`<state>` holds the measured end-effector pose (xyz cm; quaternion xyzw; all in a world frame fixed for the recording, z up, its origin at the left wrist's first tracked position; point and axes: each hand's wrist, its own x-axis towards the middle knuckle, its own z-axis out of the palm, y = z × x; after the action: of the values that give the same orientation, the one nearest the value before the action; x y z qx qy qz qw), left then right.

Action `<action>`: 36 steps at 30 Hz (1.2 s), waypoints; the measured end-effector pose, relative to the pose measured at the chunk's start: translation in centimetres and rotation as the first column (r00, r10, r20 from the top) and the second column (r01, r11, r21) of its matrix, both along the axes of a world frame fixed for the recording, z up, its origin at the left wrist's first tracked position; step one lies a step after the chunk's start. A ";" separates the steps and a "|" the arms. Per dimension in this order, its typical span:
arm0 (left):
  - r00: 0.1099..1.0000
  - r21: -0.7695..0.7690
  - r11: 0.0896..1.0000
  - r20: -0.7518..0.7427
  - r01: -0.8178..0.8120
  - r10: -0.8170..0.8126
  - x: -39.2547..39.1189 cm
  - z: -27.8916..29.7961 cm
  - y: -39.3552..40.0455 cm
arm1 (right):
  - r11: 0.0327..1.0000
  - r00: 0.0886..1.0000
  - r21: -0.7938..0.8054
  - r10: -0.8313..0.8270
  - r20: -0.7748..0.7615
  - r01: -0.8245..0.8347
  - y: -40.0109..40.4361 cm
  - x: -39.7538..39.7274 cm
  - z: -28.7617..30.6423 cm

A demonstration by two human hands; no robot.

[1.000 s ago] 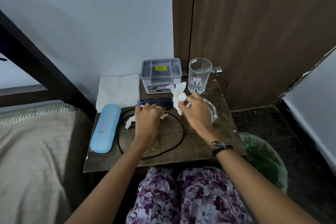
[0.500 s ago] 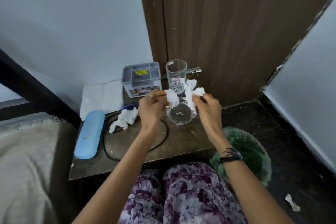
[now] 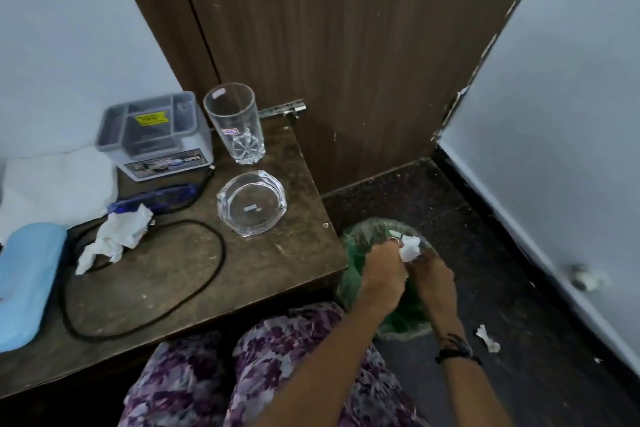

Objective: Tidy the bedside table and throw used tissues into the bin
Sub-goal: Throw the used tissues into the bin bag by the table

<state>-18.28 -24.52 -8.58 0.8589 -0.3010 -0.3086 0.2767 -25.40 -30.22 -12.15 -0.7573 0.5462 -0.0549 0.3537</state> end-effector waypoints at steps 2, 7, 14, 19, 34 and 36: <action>0.999 0.019 0.999 -0.024 0.030 -0.030 0.1 -1.2 -0.2 | 0.999 0.997 0.035 0.040 -0.069 -0.038 -0.6 0.2 -0.8; 0.993 -0.068 0.997 -0.118 -0.022 0.013 0.9 -0.4 1.1 | 0.997 0.998 -0.076 0.017 0.062 -0.012 -0.6 0.2 1.0; 0.931 -0.422 0.831 -0.206 -0.362 0.301 1.0 7.1 9.0 | 0.980 0.852 -0.162 0.180 0.491 -0.114 5.7 4.6 9.5; 0.807 -0.542 0.631 -0.167 -0.555 0.567 7.5 9.5 17.0 | 0.921 0.730 -0.183 0.385 0.565 -0.345 13.0 11.2 12.9; 0.690 0.030 0.870 0.622 -0.492 0.370 21.0 5.8 31.9 | 0.453 0.526 -0.403 0.846 -0.085 -0.795 23.8 26.6 9.4; 0.695 0.038 0.867 0.616 -0.497 0.372 21.2 5.5 31.8 | 0.432 0.521 -0.449 0.849 -0.092 -0.783 23.8 26.8 9.4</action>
<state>2.95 7.30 -3.12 0.9810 -0.1261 0.0194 0.1461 1.43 -6.46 -2.79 -0.9776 0.0555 -0.0532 0.1957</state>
